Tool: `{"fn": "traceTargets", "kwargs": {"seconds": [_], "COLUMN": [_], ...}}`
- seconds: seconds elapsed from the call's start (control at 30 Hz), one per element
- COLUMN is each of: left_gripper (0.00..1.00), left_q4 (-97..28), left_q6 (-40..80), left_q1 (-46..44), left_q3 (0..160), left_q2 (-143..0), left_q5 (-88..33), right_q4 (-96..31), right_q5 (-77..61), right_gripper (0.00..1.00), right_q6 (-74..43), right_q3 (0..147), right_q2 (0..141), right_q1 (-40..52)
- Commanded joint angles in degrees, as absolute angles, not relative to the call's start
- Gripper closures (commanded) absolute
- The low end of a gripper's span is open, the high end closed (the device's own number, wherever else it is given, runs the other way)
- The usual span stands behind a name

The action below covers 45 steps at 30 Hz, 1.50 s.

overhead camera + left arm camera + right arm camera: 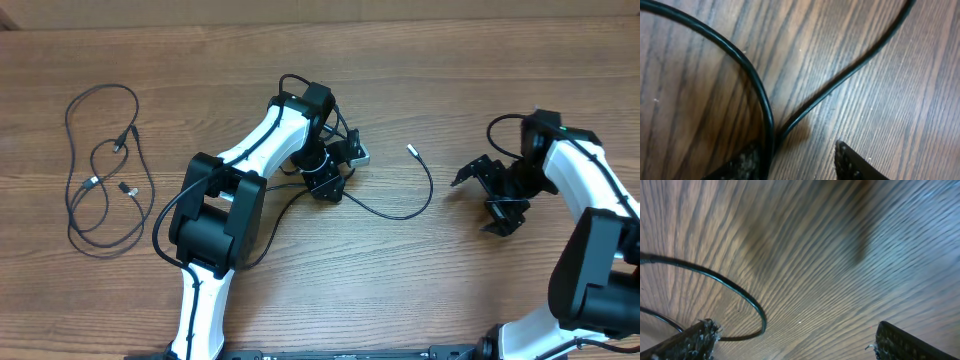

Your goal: Untangle cables

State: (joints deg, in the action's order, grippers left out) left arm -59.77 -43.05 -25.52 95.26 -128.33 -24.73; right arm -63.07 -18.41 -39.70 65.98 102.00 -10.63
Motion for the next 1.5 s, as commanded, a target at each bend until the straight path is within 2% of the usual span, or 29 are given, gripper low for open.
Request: {"fn": "traceTargets", "kwargs": {"seconds": [0.0, 0.13, 0.3, 0.43, 0.7, 1.23, 1.47], "left_gripper": [0.52, 0.59, 0.76, 0.76, 0.75, 0.73, 0.73], "left_q4": [-58.6, -55.3, -54.6, -54.7, -55.3, -55.2, -52.9], "left_q6": [-45.0, -45.0, -44.9, -44.8, -44.8, -43.6, -37.3], "left_q1": [-26.1, -26.1, -26.1, -26.1, -26.3, -26.3, -28.3], "left_q3": [92.2, 89.7, 89.2, 89.2, 89.2, 86.5, 85.2], "left_q2": [-130.0, -130.0, -130.0, -130.0, -130.0, -130.0, -130.0], "left_q5": [-25.1, -24.9, -22.0, -21.8, -21.6, -21.4, -14.4], "right_q4": [-61.7, -57.3, -52.1, -44.8, -28.4, -14.9, -10.2], "right_q5": [-18.0, -18.1, -18.1, -19.1, -23.2, -27.7, -30.9], "right_gripper": [0.00, 0.00, 0.00, 0.00, 0.00, 0.00, 0.00], "right_q6": [-42.6, -45.6, -52.2, -58.9, -58.7, -55.6, -55.2], "right_q3": [65.5, 63.5, 60.0, 56.2, 54.0, 54.0, 54.0], "right_q2": [101.4, 101.5, 102.0, 102.0, 102.0, 104.5, 108.5], "right_q1": [-7.9, -4.5, 0.9, 5.2, 8.0, 9.3, 9.6]}}
